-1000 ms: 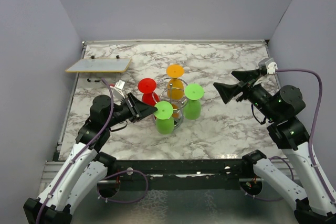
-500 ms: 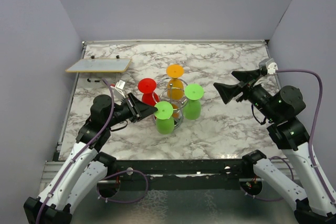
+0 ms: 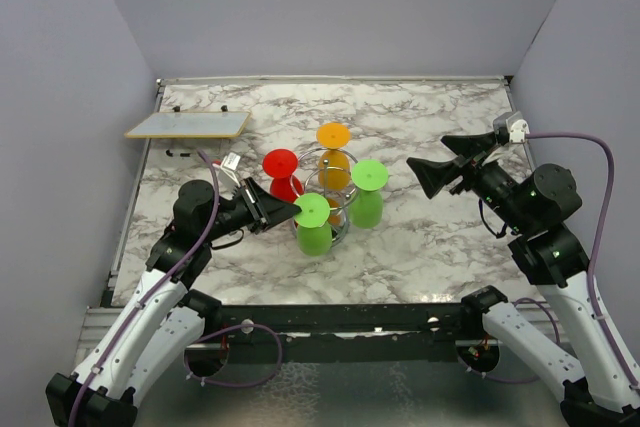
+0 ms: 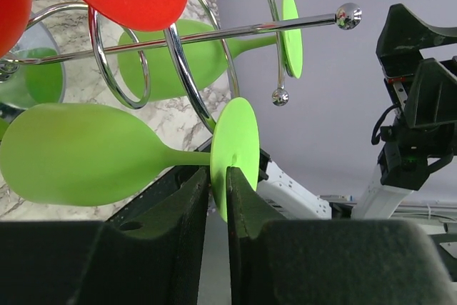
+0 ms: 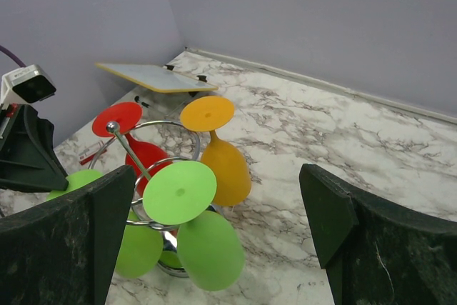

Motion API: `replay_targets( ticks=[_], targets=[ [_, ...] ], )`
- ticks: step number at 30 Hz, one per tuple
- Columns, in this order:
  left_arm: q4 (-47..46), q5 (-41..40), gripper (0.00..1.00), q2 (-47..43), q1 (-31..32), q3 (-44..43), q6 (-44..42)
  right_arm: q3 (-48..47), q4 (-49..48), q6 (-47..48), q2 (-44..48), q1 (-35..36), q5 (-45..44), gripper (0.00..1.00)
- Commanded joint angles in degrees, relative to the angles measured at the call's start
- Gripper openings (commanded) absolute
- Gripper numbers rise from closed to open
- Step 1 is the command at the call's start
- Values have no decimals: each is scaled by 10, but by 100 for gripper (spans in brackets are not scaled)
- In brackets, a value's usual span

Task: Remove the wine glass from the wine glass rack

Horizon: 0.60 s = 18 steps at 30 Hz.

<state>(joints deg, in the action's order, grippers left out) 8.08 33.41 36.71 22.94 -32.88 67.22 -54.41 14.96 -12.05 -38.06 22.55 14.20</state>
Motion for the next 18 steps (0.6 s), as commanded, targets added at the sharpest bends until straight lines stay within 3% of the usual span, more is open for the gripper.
replay_targets(
  ticks=[1,18],
  targets=[
    [-22,21,16,-3,0,7,2,4,-17,6,6,3,-15,100],
    [-32,43,5,-19,-1,10,24,2,-13,8,11,3,-21,100]
  ],
)
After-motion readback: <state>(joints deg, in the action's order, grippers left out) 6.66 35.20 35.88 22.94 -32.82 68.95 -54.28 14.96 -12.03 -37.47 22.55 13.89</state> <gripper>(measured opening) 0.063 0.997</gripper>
